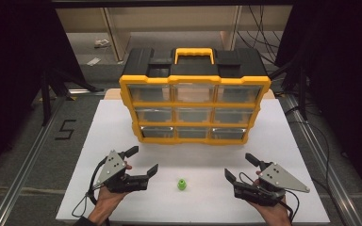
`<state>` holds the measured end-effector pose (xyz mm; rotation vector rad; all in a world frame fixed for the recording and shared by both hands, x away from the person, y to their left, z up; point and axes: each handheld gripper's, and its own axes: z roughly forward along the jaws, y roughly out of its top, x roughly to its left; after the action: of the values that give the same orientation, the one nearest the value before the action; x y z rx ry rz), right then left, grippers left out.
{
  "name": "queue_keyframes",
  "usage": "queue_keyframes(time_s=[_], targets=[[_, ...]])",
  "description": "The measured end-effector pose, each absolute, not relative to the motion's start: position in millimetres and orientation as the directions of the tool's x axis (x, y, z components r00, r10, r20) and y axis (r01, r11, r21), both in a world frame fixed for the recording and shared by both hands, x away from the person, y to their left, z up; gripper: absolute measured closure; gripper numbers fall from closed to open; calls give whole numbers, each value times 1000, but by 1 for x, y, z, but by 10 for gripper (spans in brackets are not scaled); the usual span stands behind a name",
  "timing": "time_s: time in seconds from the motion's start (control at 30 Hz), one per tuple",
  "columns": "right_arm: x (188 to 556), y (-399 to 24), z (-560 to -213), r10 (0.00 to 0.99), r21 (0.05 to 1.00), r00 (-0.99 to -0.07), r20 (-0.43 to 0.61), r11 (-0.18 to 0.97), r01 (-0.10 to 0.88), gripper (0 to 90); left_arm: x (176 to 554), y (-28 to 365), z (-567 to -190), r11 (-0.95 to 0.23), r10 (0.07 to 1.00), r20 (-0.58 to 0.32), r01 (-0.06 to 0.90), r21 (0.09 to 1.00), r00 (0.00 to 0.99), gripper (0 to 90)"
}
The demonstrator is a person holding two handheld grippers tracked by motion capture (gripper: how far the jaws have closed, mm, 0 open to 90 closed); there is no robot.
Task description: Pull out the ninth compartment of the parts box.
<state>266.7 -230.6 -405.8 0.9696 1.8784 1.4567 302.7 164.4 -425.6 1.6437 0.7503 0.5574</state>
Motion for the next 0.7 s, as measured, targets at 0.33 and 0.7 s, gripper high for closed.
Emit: queue_keyframes(time_s=[0.33,0.7], targets=[[267,-231,-406,816,969,-578,-5,147,198,182,302,164,-425,-109,732,-35,168,980,680,115],[269,-231,-406,819,967,-574,-14,157,201,168,302,164,-424,-109,733,-32,164,980,679,116]])
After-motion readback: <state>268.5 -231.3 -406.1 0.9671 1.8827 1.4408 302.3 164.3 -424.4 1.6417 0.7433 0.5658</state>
